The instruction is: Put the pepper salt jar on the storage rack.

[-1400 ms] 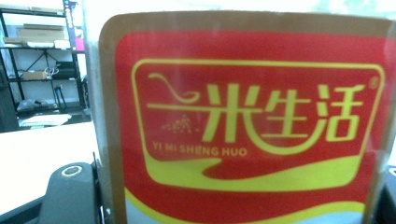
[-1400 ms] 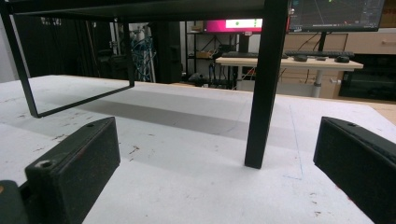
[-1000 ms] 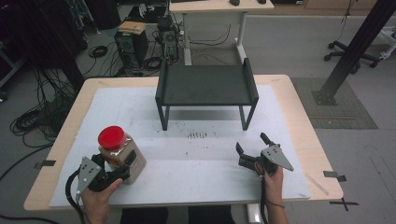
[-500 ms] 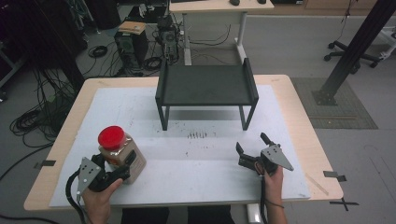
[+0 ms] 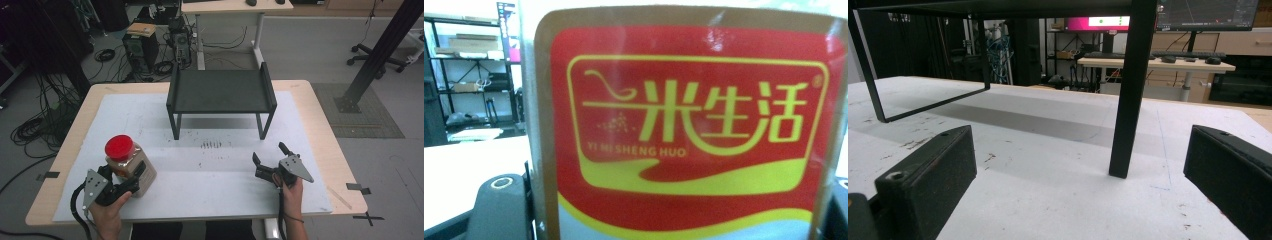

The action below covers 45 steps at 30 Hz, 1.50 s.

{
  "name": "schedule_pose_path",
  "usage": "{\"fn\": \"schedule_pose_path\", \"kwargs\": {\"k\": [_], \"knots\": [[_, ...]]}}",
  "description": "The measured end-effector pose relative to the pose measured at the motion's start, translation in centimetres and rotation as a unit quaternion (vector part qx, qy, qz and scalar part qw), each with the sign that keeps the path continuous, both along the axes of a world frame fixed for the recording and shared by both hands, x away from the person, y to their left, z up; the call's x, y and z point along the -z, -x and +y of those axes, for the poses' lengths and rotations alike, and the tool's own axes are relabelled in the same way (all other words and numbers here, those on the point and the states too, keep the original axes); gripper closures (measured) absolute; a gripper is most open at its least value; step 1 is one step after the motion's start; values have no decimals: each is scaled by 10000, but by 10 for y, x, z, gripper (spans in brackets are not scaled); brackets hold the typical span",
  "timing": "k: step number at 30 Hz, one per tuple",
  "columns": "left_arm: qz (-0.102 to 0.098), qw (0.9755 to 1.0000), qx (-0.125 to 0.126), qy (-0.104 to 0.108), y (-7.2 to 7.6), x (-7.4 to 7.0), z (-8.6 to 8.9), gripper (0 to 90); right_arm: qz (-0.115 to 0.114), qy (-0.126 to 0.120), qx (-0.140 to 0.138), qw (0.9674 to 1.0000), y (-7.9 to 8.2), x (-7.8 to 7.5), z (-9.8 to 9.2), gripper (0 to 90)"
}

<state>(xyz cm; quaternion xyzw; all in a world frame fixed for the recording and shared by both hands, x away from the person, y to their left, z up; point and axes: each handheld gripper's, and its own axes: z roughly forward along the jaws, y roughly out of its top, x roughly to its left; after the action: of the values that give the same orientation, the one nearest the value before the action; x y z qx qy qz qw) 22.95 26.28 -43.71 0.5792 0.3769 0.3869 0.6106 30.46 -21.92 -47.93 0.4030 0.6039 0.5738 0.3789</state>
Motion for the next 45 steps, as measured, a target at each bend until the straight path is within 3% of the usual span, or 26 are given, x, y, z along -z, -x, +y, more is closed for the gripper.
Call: {"fn": "schedule_pose_path", "kwargs": {"k": [15,30,45], "knots": [[125,9998,-81,-95,0,-4,-2,249,23,-9,4,10000,0,0,0,4],[289,9995,78,-90,0,-11,-6,249,19,-16,-13,10000,0,0,0,4],[256,9991,311,-136,-6,-38,-19,249,-4,-17,-7,10000,0,0,-1,5]]}}
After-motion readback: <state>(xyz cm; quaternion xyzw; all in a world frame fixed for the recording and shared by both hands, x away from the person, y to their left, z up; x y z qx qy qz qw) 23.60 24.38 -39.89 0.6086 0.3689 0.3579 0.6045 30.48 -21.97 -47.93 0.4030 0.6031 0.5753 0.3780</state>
